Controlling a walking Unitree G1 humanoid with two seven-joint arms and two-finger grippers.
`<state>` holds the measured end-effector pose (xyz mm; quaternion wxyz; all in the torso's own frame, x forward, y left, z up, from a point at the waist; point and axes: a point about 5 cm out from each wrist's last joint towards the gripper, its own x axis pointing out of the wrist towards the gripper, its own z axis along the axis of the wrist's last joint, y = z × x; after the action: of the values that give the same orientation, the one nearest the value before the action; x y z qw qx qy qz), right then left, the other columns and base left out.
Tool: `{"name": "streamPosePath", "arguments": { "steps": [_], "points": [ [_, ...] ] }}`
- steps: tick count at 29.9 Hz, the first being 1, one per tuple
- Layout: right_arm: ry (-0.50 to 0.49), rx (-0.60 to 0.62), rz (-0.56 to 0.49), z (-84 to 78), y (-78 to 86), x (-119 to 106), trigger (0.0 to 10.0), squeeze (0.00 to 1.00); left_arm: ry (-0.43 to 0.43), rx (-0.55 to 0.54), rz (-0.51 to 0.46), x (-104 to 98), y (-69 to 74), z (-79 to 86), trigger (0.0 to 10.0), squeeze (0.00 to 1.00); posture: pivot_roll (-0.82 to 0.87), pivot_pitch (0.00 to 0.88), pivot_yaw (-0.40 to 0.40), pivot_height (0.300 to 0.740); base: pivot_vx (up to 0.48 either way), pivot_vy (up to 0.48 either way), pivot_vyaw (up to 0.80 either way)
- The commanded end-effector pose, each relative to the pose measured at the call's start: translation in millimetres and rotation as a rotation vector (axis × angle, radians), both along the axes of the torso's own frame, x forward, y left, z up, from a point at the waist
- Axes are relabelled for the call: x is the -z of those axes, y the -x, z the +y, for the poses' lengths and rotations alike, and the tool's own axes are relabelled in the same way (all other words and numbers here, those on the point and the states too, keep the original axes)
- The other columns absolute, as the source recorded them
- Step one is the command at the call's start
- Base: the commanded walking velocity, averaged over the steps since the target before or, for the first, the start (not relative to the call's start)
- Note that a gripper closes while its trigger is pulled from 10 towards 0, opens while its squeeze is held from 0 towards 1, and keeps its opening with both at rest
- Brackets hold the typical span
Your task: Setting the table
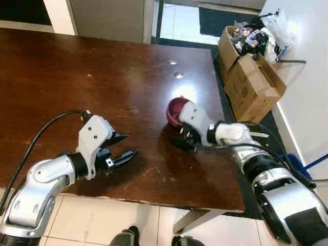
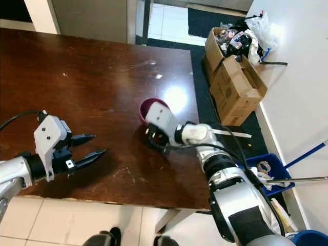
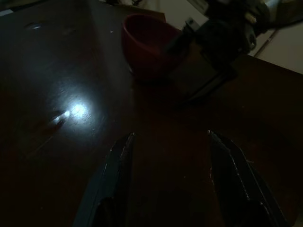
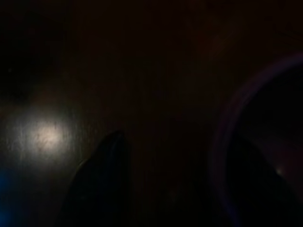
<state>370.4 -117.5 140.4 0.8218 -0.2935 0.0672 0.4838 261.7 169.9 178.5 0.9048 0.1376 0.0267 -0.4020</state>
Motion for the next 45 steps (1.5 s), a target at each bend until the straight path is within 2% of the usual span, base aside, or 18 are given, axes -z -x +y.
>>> {"name": "streamPosePath", "arguments": {
  "steps": [1, 4, 14, 20, 23, 27, 28, 29, 33, 35, 36, 40, 43, 45],
  "points": [
    [0.024, -0.005, 0.03, -4.4, 4.1, 9.6, 0.0, 0.0, -0.003, 0.013, 0.021, 3.3, 1.6, -3.8, 10.0, 0.0, 0.1, 0.091, -0.026, 0.74, 0.0, 0.0, 0.0],
    [0.019, 0.005, 0.04, -5.4, 4.9, 12.5, 0.0, 0.0, -0.002, 0.017, 0.022, 3.5, 0.8, -6.6, 10.0, 0.0, 0.1, 0.089, -0.023, 0.74, 0.0, 0.0, 0.0],
    [-0.074, 0.072, 0.004, -13.4, -4.2, -4.8, 0.0, 0.0, 0.007, 0.011, 0.031, 1.6, -2.5, -11.1, 10.0, 0.0, 0.07, 0.077, -0.018, 0.74, 0.0, 0.0, 0.0],
    [-0.122, 0.073, -0.004, -15.2, -5.6, -11.3, 0.0, 0.0, -0.011, 0.06, 0.034, 0.3, 0.1, -12.1, 10.0, 0.0, 0.06, 0.074, -0.017, 0.74, 0.0, 0.0, 0.0],
    [-0.231, 0.072, -0.027, -12.1, -9.5, -27.3, 0.0, 0.0, -0.025, 0.097, 0.033, -4.9, 2.9, -8.1, 10.0, 0.0, 0.06, 0.071, -0.016, 0.74, 0.0, 0.0, 0.0],
    [-0.359, 0.035, -0.054, -4.4, -11.9, -48.5, 0.0, 0.0, -0.016, 0.077, 0.018, -9.6, -0.1, -6.5, 10.0, 0.0, 0.04, 0.068, -0.011, 0.74, 0.0, 0.0, 0.0],
    [-0.359, 0.035, -0.054, -4.4, -11.9, -48.5, 0.0, 0.0, -0.016, 0.077, 0.018, -9.6, -0.1, -6.5, 10.0, 0.0, 0.04, 0.068, -0.011, 0.74, 0.0, 0.0, 0.0],
    [-0.442, -0.011, -0.064, 3.4, -9.3, -60.7, 10.0, 0.0, -0.003, 0.066, 0.009, -12.0, -1.6, -6.9, 10.0, 0.0, 0.04, 0.068, -0.011, 0.74, 0.0, 0.0, 0.0],
    [-0.539, -0.036, -0.075, 11.0, -1.1, -67.8, 10.0, 0.0, 0.012, 0.053, 0.001, -13.0, -3.1, -8.6, 10.0, 0.0, 0.03, 0.068, -0.008, 0.74, 0.0, 0.0, 0.0],
    [-0.623, 0.019, -0.1, 12.1, 2.7, -70.0, 10.0, 0.0, 0.028, 0.031, -0.006, -13.3, -4.8, -10.0, 10.0, 0.0, 0.03, 0.068, -0.007, 0.74, 0.0, 0.0, 0.0],
    [-0.721, 0.116, -0.137, 9.9, 4.6, -71.3, 10.0, 0.0, 0.04, -0.011, -0.02, -12.6, -7.9, -11.0, 10.0, 0.0, 0.02, 0.068, -0.004, 0.74, 0.0, 0.0, 0.0],
    [-0.915, 0.375, -0.179, 0.3, 7.1, -66.2, 10.0, 0.0, 0.047, -0.158, -0.051, -5.1, -16.7, -7.3, 10.0, 0.0, 0.0, 0.07, 0.012, 0.74, 0.0, 0.0, 0.0],
    [-0.978, 0.496, -0.191, -3.8, 12.1, -59.0, 10.0, 0.0, 0.084, -0.258, -0.046, -2.8, -19.9, -2.4, 10.0, 0.0, 0.0, 0.07, 0.022, 0.74, 0.0, 0.0, 0.0],
    [-0.985, 0.543, -0.198, -5.9, 16.3, -56.1, 10.0, 0.0, 0.095, -0.296, -0.048, -2.4, -20.5, 0.9, 10.0, 0.0, 0.0, 0.07, 0.025, 0.74, 0.0, 0.0, 0.0]
  ]
}}
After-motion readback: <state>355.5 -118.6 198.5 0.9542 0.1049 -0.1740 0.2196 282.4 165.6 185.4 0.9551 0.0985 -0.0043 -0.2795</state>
